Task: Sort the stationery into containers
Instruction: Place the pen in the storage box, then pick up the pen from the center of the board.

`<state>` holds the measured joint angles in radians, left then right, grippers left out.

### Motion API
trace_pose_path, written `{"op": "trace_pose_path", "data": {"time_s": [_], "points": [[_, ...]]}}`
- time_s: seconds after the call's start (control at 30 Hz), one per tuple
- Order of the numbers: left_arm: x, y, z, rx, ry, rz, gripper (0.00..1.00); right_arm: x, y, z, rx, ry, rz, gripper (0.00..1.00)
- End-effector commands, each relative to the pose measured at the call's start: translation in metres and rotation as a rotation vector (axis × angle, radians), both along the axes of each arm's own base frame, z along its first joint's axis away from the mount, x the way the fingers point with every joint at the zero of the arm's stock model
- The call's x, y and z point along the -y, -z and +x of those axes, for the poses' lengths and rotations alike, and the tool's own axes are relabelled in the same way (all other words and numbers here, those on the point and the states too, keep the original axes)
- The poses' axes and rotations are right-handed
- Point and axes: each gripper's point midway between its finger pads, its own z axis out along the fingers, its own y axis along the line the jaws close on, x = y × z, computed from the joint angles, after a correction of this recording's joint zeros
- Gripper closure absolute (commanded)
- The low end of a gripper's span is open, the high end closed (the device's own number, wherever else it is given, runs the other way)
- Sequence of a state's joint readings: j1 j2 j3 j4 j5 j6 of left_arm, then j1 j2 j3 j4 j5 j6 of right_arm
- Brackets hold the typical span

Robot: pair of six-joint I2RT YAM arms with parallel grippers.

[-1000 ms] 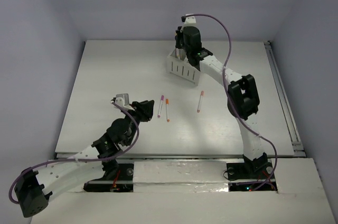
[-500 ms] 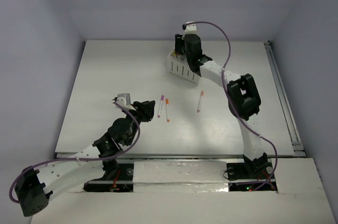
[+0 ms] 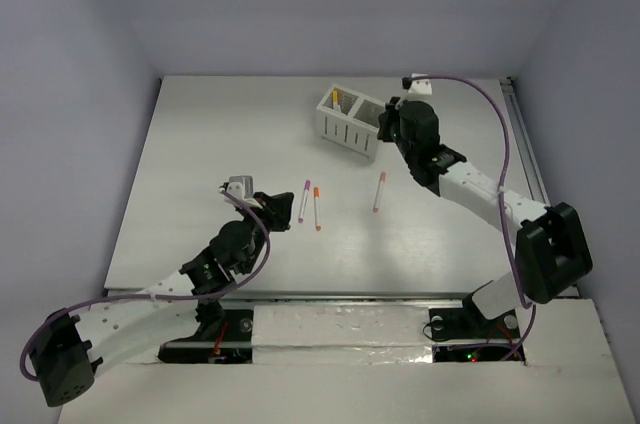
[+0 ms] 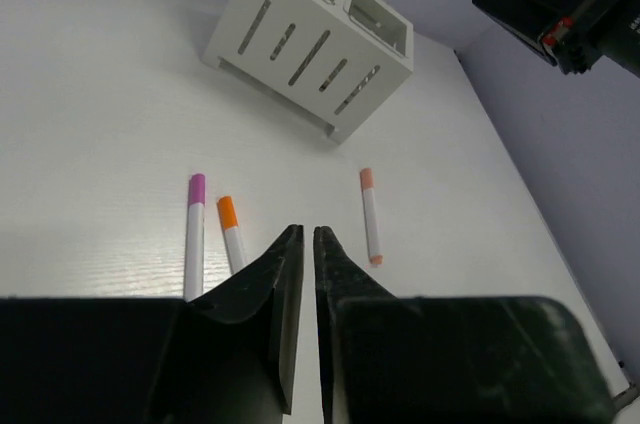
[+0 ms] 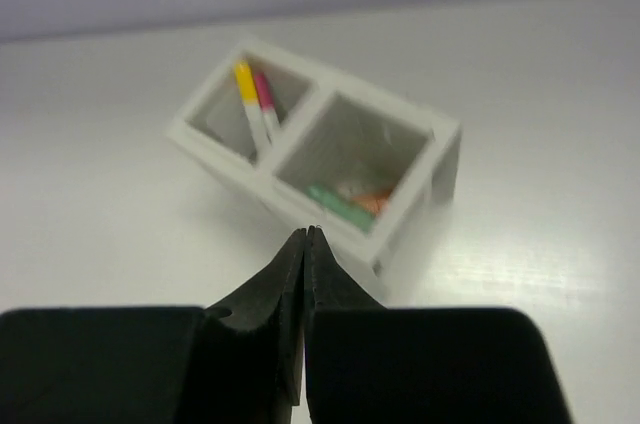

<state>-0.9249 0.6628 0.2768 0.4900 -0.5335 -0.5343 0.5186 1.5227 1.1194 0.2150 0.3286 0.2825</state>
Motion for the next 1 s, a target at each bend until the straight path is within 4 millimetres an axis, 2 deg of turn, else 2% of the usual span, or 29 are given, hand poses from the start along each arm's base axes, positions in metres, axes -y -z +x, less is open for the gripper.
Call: {"op": "trace_pose_path", "data": {"time_s": [0.0, 0.07, 0.1, 0.13, 0.2, 0.3, 0.47, 0.5, 0.6, 0.7, 0.77, 0.8, 0.87, 0.97], "points": [[0.009, -0.023, 0.002, 0.032, 0.024, -0.056, 0.96, 0.007, 0.094, -0.04, -0.296, 0.014, -0.042, 0.97], [0.009, -0.021, 0.003, 0.024, 0.02, -0.052, 0.97, 0.021, 0.124, -0.055, -0.408, 0.071, -0.075, 0.78], [0.009, -0.022, 0.003, 0.023, 0.02, -0.055, 0.97, 0.026, 0.135, -0.061, -0.437, 0.088, -0.092, 0.51], [0.009, -0.022, 0.003, 0.022, 0.018, -0.056, 0.97, 0.03, 0.142, -0.063, -0.451, 0.104, -0.104, 0.41], [0.009, -0.021, 0.003, 0.021, 0.018, -0.059, 0.97, 0.03, 0.161, -0.066, -0.51, 0.098, -0.136, 0.34], [0.009, -0.021, 0.003, 0.022, 0.018, -0.058, 0.94, 0.028, 0.188, -0.069, -0.598, 0.091, -0.187, 0.35], [0.008, -0.021, 0.003, 0.028, 0.018, -0.053, 0.88, 0.026, 0.203, -0.068, -0.64, 0.093, -0.202, 0.41], [0.007, -0.02, 0.003, 0.029, 0.017, -0.054, 0.87, 0.026, 0.205, -0.068, -0.649, 0.094, -0.204, 0.47], [0.007, -0.02, 0.003, 0.03, 0.015, -0.055, 0.84, 0.026, 0.217, -0.071, -0.685, 0.095, -0.222, 0.53], [0.008, -0.018, 0.003, 0.027, 0.018, -0.052, 0.82, 0.028, 0.226, -0.074, -0.717, 0.095, -0.241, 0.56], [0.008, -0.017, 0.003, 0.025, 0.017, -0.049, 0.81, 0.03, 0.231, -0.077, -0.74, 0.093, -0.263, 0.62], [0.008, -0.016, 0.003, 0.023, 0.017, -0.047, 0.81, 0.031, 0.23, -0.078, -0.743, 0.094, -0.268, 0.68], [0.008, -0.016, 0.003, 0.023, 0.015, -0.049, 0.8, 0.034, 0.231, -0.081, -0.75, 0.097, -0.282, 0.74], [0.007, -0.015, 0.003, 0.022, 0.014, -0.048, 0.8, 0.037, 0.23, -0.084, -0.757, 0.097, -0.295, 0.88]]}}
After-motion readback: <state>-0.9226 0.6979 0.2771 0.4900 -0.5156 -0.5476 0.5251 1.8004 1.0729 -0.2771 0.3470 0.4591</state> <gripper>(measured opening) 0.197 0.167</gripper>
